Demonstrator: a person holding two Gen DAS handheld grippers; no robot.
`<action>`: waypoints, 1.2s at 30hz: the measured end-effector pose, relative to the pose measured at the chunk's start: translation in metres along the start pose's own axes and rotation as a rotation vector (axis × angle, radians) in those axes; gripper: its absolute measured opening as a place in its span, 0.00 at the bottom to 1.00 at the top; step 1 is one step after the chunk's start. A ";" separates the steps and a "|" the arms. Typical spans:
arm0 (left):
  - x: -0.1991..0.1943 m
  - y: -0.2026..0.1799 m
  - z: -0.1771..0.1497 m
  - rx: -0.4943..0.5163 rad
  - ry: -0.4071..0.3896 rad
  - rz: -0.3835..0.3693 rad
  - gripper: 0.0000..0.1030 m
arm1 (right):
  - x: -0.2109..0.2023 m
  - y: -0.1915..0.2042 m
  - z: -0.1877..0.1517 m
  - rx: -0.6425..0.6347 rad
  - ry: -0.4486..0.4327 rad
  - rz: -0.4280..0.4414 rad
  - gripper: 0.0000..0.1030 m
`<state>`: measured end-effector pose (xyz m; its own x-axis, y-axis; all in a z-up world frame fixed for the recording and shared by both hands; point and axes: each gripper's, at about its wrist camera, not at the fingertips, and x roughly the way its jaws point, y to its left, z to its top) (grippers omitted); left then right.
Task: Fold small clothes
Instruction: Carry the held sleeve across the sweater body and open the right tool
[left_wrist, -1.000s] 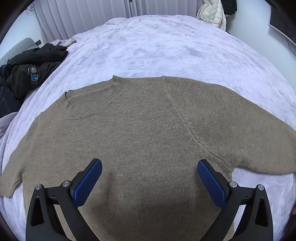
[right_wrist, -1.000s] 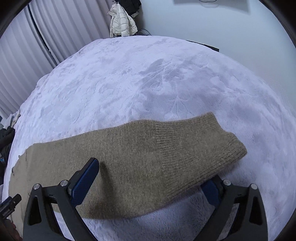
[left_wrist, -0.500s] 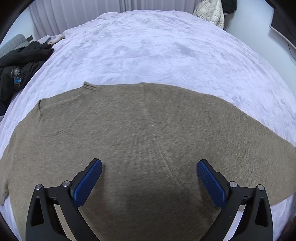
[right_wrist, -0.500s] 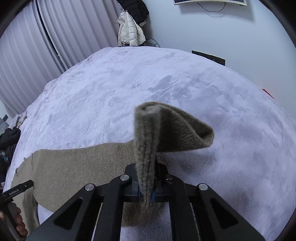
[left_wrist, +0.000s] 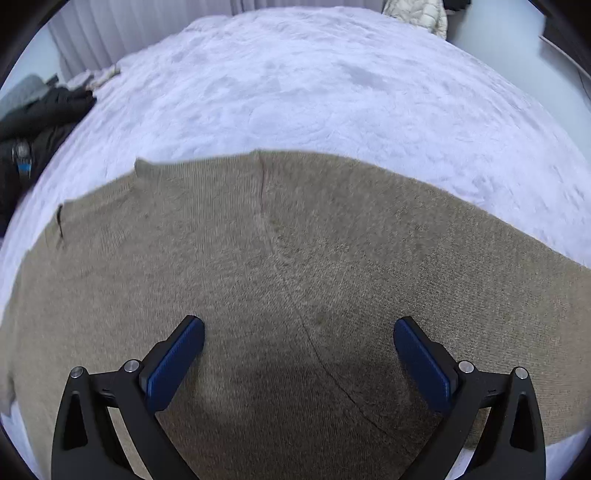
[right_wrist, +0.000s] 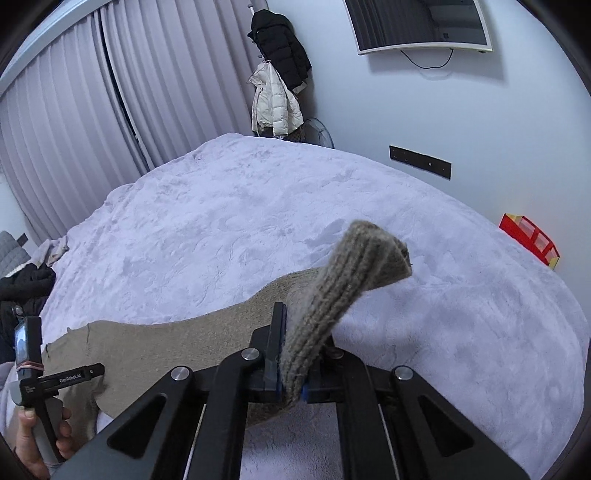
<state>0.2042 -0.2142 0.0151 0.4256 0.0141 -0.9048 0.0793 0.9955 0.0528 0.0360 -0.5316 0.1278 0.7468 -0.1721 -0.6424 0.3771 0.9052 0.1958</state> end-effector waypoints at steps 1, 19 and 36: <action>-0.005 0.001 0.000 0.003 0.002 -0.012 1.00 | -0.001 0.002 0.001 -0.004 0.003 -0.005 0.06; -0.075 0.242 -0.090 -0.389 -0.115 -0.106 1.00 | -0.067 0.314 -0.013 -0.431 -0.118 0.173 0.06; -0.080 0.395 -0.203 -0.657 -0.136 -0.120 1.00 | 0.027 0.521 -0.234 -0.756 0.217 0.221 0.06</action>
<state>0.0182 0.1974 0.0224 0.5613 -0.0689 -0.8247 -0.4125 0.8406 -0.3510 0.1248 0.0265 0.0392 0.6090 0.0498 -0.7916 -0.2959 0.9402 -0.1685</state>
